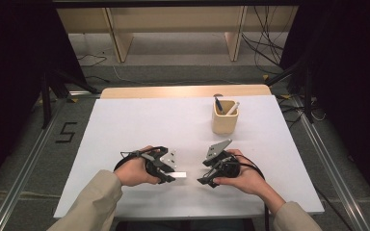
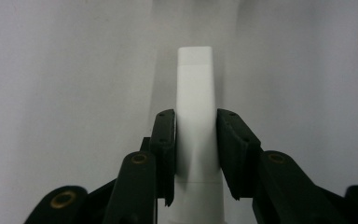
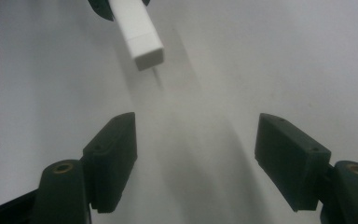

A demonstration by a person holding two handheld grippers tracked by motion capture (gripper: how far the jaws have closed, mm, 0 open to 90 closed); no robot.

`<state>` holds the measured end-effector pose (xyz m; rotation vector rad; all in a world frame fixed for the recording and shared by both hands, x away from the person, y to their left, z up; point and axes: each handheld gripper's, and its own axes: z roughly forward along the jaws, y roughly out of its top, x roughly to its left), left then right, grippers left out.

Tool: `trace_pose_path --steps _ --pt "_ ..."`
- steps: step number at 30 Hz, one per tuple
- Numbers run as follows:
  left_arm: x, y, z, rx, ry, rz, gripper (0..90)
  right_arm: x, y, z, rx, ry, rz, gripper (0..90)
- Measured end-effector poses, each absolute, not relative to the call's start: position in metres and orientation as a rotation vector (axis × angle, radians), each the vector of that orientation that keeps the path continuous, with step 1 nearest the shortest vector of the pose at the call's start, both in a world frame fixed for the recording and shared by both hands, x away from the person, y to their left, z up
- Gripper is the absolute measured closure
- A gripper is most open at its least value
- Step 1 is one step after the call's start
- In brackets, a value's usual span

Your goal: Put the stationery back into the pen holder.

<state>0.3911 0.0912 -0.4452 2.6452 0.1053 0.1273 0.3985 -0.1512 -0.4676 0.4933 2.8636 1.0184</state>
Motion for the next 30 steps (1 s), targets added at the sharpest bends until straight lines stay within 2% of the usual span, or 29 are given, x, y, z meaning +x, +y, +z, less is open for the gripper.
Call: trace_pose_path --steps 17,30 --pt "0.387 0.078 -0.444 2.67 0.021 0.108 68.9 0.393 -0.119 -0.472 0.33 2.945 1.059 39.6" --pt "0.386 0.075 -0.442 2.686 -0.009 0.111 68.9 0.391 -0.111 -0.472 0.296 2.944 1.086 42.0"
